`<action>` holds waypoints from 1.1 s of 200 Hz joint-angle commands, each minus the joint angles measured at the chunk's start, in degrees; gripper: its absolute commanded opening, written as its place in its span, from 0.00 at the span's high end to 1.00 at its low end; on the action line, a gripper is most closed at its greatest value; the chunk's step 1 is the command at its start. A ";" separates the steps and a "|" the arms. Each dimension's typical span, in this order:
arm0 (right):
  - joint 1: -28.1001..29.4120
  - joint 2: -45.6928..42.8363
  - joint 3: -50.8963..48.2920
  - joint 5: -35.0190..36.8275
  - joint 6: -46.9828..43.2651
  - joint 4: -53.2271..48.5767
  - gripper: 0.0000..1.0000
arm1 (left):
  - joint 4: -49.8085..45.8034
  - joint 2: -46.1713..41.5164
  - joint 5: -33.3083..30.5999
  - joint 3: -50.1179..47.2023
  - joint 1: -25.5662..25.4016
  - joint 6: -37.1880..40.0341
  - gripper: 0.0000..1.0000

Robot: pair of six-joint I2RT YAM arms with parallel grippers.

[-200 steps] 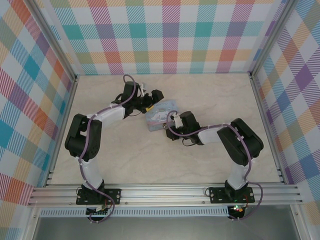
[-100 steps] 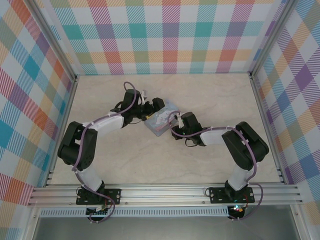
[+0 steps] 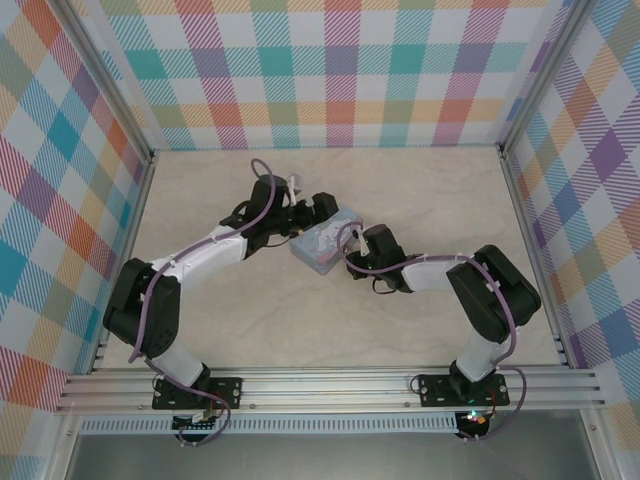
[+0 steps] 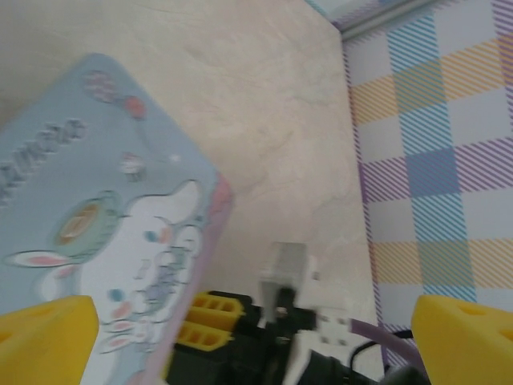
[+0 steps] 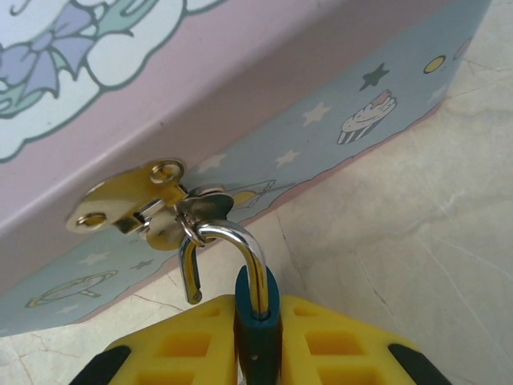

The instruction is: Unlock a padlock with a key

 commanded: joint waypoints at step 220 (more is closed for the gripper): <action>-12.01 4.41 4.88 -15.00 12.66 11.34 0.82 | 8.23 9.19 0.33 -11.27 -5.01 -6.38 0.00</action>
